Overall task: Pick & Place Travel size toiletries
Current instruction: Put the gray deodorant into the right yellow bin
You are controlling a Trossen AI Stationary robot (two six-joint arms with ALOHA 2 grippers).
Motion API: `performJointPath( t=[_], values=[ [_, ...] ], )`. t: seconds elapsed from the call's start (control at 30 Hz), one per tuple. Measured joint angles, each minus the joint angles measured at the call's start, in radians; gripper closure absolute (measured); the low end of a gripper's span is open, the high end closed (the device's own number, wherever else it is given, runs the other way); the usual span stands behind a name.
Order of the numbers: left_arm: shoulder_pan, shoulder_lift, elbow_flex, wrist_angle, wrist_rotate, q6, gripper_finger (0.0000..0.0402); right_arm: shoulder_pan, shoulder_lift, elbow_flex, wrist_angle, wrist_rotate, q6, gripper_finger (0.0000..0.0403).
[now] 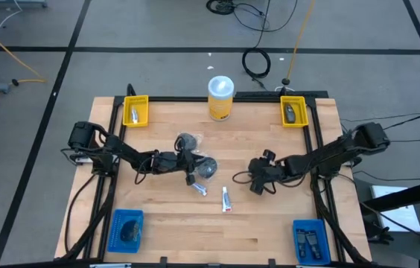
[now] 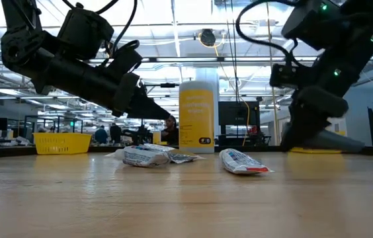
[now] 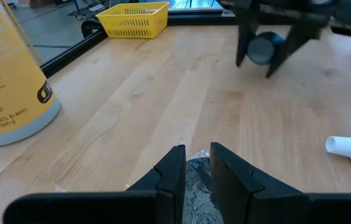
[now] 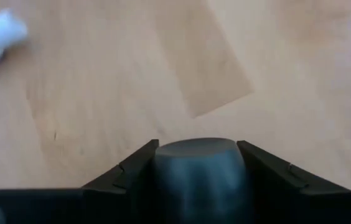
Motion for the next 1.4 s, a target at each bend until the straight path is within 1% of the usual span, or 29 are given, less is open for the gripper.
performJointPath(
  t=[0.13,0.23,0.37,0.43,0.5,0.63,0.67,0.8,0.87,0.97,1.13,1.4],
  values=[
    [0.0,0.0,0.0,-0.001,0.0,0.0,0.0327,-0.064,-0.107,0.001,-0.049,0.099,0.015,0.0216],
    [0.0,0.0,0.0,-0.001,0.0,0.0,0.0327,-0.162,-0.204,0.001,-0.094,0.18,-0.041,0.0216],
    [0.0,0.0,0.0,-0.001,0.0,0.0,0.0327,-0.347,-0.316,0.001,-0.114,0.285,-0.188,0.0217],
    [0.0,0.0,0.0,-0.001,0.0,0.0,0.0327,-0.457,-0.346,0.002,-0.091,0.335,-0.279,0.0215],
    [0.0,0.0,0.0,-0.001,0.0,0.0,0.0327,-0.57,-0.358,0.002,-0.042,0.361,-0.361,0.0213],
    [0.0,0.0,0.0,-0.001,0.0,0.0,0.0327,-0.783,-0.328,0.002,0.085,0.348,-0.463,0.0214],
    [0.0,0.0,0.0,-0.001,0.0,0.0,0.0327,-0.829,-0.311,0.002,0.109,0.329,-0.484,0.0215],
    [0.0,0.0,0.0,-0.001,0.0,0.0,0.0327,-0.974,-0.236,0.002,0.184,0.234,-0.504,0.0212],
    [0.0,0.0,0.0,-0.001,0.0,0.0,0.0327,-1.024,-0.191,0.002,0.214,0.218,-0.504,0.0208],
    [0.0,0.0,0.0,-0.001,0.0,0.0,0.0327,-1.079,-0.131,0.002,0.243,0.221,-0.504,0.0208],
    [0.0,0.0,0.0,-0.001,0.0,0.0,0.0327,-1.132,-0.058,0.002,0.261,0.221,-0.495,0.0213],
    [0.0,0.0,0.0,-0.002,0.0,0.0,0.0327,-1.172,-0.019,0.003,0.237,0.222,-0.477,0.0185]
  ],
)
